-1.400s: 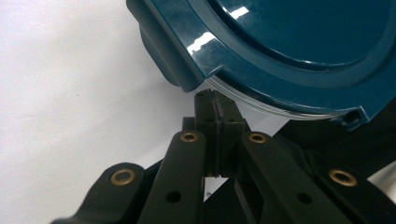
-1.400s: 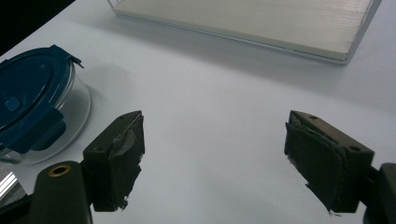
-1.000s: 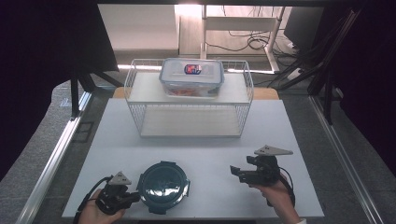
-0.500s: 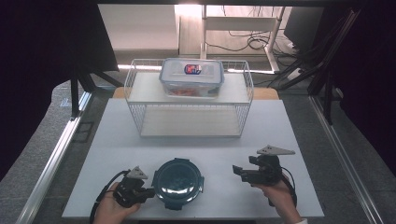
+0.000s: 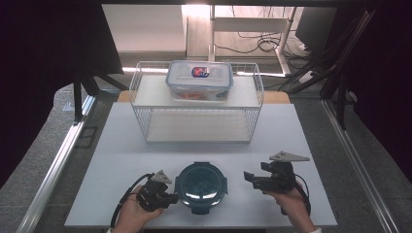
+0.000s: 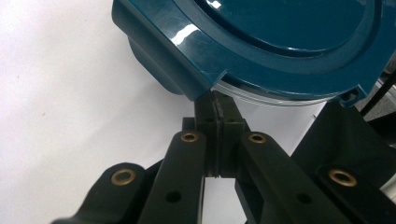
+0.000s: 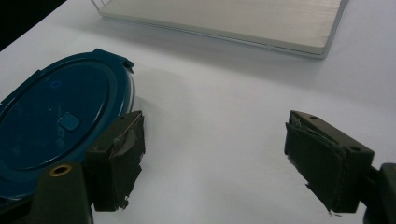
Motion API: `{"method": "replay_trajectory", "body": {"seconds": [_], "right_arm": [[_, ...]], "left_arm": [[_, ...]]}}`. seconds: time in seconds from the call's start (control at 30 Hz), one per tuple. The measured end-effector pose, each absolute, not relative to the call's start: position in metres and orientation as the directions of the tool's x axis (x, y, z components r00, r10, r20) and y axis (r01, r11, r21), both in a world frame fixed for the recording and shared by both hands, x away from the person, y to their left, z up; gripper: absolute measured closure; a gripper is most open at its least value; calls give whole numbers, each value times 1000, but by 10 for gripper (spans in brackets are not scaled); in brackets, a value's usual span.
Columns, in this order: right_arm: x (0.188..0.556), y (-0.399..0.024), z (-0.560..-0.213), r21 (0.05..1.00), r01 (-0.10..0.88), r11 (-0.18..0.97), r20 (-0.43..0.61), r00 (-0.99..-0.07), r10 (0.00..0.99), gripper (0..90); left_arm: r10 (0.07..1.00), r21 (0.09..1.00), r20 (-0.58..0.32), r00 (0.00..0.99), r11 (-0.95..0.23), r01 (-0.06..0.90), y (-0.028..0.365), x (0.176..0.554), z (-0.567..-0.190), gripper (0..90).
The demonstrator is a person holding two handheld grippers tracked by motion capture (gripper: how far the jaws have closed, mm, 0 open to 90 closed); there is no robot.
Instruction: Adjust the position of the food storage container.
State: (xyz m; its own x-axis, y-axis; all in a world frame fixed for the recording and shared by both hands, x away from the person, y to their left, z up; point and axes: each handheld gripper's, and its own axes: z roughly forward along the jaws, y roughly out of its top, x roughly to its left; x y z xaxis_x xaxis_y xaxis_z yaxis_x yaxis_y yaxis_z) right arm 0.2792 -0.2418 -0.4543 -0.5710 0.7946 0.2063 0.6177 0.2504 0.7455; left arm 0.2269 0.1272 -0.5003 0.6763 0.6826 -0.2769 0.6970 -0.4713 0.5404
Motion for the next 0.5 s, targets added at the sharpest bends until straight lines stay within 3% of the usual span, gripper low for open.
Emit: {"method": "replay_trajectory", "body": {"seconds": [0.23,0.5], "right_arm": [[279,-241,-455,748,615,250,209,-575,791,197],[275,-244,-452,756,608,242,208,-574,792,197]], "left_arm": [[662,553,-328,674,-444,705,135,227,-500,898],[705,591,-306,640,-387,708,164,223,-486,892]]}}
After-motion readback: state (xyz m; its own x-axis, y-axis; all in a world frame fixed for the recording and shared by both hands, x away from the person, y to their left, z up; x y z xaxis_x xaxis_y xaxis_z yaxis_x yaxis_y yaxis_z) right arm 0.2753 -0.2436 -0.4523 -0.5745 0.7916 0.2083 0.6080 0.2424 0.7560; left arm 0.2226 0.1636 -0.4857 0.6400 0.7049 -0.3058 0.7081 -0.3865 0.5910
